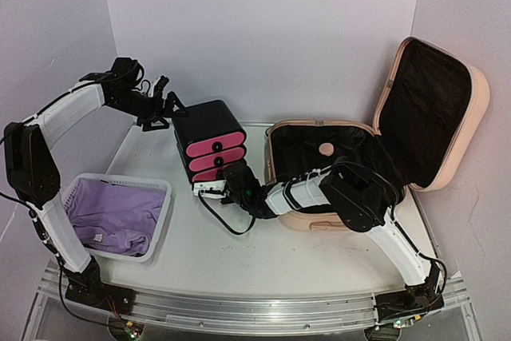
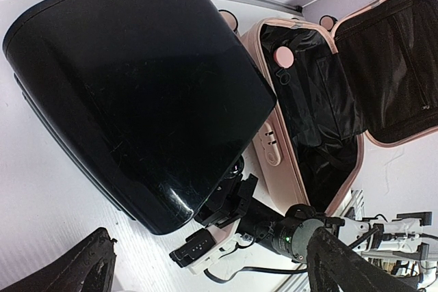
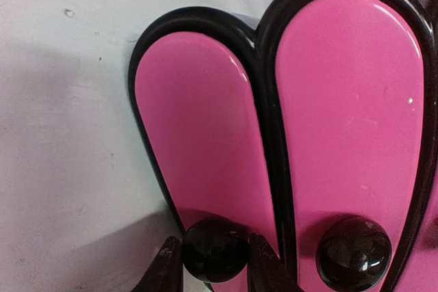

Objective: Open, take out, and arrange the luggage

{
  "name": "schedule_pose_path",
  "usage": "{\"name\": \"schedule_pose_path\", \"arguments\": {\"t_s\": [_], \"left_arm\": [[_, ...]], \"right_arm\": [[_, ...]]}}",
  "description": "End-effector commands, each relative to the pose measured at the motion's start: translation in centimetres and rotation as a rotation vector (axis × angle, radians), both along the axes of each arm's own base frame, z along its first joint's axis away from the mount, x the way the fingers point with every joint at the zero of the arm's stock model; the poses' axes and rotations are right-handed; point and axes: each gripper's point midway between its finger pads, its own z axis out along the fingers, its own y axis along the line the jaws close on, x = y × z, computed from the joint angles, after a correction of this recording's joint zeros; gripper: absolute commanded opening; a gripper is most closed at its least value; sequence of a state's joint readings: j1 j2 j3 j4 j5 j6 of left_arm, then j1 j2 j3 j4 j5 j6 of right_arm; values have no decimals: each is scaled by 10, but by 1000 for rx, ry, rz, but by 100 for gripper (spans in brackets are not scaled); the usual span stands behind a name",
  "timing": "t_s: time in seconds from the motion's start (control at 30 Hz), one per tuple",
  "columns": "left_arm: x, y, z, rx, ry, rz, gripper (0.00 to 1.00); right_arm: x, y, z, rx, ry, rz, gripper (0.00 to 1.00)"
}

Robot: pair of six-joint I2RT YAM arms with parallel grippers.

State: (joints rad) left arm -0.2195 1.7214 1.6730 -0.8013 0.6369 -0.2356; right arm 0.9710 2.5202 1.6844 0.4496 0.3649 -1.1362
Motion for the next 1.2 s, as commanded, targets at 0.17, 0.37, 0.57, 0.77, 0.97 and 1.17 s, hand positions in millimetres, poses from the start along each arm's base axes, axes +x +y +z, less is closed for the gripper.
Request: {"name": "schedule_pose_path", "arguments": {"t_s": [0.17,0.37,0.57,0.77,0.97,1.17], "left_arm": [[2,-1,17,-28,-62,-9,98],[2,-1,18,-31,-63,-10,98],[2,-1,17,-31,-61,-10,98],[3,-1,16,-32,-57,-9,98],[3,-2,17,-37,-57,-11,98],[2,-2,17,-37,-57,-11,98]], "right_arm": [[9,-41,-26,-107,134,-38,5],[-19,-45,-20,-128,164,0,3],[-49,-46,-24,-142,197,15,4],[-78,-50,-31,-185,195,10,3],[-104,-51,-25,-188,191,11,3],[-115,-55,-19,-174,189,-9,4]]}}
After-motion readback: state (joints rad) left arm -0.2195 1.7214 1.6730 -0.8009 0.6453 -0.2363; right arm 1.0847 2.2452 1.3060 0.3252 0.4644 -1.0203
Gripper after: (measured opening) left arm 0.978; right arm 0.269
